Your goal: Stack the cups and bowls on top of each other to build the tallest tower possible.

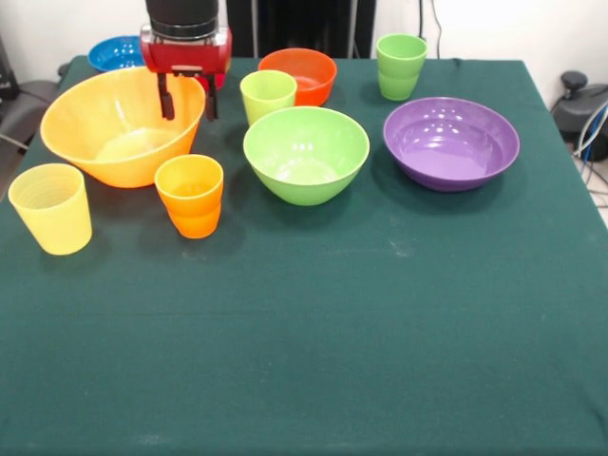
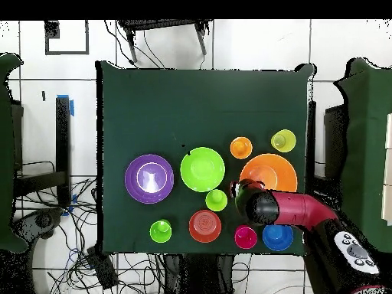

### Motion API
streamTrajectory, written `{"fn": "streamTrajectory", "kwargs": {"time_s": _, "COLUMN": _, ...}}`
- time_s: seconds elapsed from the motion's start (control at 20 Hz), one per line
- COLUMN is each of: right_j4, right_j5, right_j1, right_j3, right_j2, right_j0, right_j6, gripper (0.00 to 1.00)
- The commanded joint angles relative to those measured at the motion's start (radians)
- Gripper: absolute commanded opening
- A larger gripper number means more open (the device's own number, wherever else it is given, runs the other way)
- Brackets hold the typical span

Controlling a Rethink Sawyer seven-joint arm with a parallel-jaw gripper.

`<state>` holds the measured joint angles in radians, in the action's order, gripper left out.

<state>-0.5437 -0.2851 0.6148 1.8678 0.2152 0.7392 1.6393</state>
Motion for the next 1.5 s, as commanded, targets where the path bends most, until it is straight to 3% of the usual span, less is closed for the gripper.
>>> {"fn": "streamTrajectory", "kwargs": {"time_s": 0.05, "right_j4": 0.021, "right_j5": -0.046, "right_j1": 0.005, "right_j3": 0.025, "right_j2": 0.05, "right_j0": -0.037, "right_j6": 0.069, "gripper": 1.0}}
{"fn": "streamTrajectory", "kwargs": {"time_s": 1.5, "right_j4": 0.021, "right_j5": -0.024, "right_j1": 0.027, "right_j3": 0.06, "right_j2": 0.04, "right_j0": -0.068, "right_j6": 0.084, "gripper": 1.0}}
